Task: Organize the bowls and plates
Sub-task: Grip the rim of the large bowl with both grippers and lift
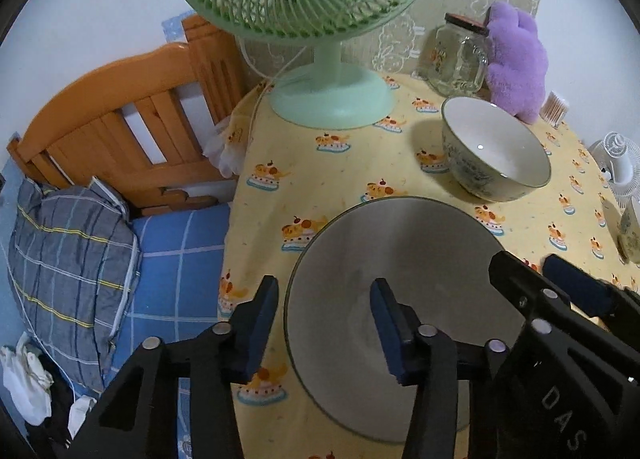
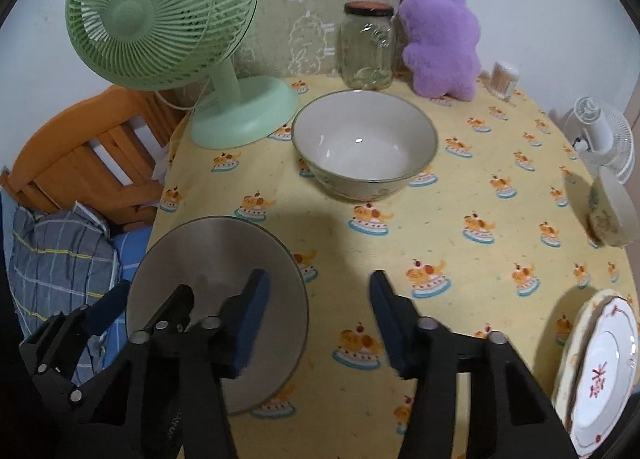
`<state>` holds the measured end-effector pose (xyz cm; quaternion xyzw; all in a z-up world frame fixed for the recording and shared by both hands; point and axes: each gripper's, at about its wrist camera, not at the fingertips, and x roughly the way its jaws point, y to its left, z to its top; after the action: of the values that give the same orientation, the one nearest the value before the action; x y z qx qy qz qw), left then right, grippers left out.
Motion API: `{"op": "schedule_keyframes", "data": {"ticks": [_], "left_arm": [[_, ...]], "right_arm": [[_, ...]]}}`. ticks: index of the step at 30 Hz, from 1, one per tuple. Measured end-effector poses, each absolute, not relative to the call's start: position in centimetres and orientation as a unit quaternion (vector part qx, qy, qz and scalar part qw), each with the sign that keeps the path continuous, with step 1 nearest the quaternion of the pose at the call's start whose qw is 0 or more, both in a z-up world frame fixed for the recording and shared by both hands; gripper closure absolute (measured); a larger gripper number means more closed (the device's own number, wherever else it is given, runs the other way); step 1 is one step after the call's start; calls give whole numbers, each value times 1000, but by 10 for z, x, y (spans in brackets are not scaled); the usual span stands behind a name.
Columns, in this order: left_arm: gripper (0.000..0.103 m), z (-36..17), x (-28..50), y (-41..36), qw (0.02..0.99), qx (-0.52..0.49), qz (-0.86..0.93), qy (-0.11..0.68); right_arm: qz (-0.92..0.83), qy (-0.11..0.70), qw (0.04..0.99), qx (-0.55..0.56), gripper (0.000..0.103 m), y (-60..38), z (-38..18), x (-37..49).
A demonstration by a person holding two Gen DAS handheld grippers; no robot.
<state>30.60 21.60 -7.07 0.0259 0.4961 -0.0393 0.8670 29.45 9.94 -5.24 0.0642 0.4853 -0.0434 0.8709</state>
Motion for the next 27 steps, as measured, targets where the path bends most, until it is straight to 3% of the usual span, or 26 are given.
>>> {"op": "schedule_keyframes", "data": {"ticks": [7, 27], "left_arm": [[70, -79, 316, 216, 859, 30, -48, 509], [71, -74, 301, 211, 855, 24, -34, 517]], "right_arm": [[-25, 501, 863, 65, 84, 107, -66, 310], [-27, 506, 861, 53, 84, 107, -60, 298]]}}
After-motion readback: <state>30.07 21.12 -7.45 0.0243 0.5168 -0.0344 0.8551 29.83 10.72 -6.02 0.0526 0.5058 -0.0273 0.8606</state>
